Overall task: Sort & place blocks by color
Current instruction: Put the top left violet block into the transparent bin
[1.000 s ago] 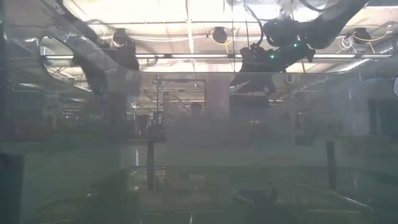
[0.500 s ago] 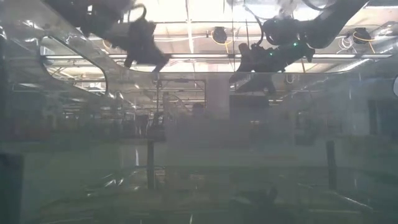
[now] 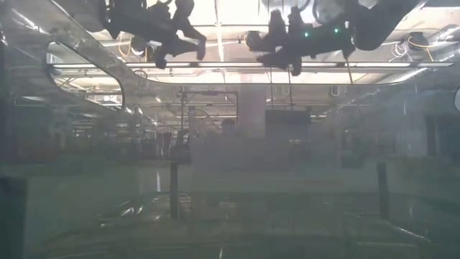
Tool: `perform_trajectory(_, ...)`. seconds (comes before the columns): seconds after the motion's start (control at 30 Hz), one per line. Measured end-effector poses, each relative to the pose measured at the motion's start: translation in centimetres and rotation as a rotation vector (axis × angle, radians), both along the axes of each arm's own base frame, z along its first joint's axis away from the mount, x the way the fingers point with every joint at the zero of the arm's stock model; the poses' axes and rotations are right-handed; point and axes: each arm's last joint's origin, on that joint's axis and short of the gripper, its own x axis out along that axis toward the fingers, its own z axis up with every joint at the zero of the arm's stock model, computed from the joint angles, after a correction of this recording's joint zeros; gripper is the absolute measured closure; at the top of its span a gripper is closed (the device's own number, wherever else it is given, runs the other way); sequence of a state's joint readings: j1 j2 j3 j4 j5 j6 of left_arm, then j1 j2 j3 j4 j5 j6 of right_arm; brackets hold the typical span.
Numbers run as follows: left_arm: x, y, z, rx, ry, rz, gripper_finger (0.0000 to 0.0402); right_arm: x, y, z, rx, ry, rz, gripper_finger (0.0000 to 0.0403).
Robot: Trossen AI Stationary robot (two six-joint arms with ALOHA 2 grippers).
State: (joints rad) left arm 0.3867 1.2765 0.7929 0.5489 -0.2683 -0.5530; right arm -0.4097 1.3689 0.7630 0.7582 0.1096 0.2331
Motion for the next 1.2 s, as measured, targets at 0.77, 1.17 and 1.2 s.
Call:
perform_trajectory(0.77, 1.0, -1.6, 1.6, -0.156, -0.436, -0.004, 0.0299, 2.3, 2.5, 3.6, -0.324, -0.031, 0.061, 0.013)
perform_trajectory(1.17, 1.2, -2.8, 2.1, -0.211, -0.536, -0.073, 0.0299, 6.9, 4.3, 4.0, -0.497, -0.056, 0.103, 0.0135)
perform_trajectory(1.2, 1.2, -2.9, 2.1, -0.211, -0.531, -0.075, 0.0299, 7.4, 4.4, 4.2, -0.517, -0.045, 0.104, 0.0135)
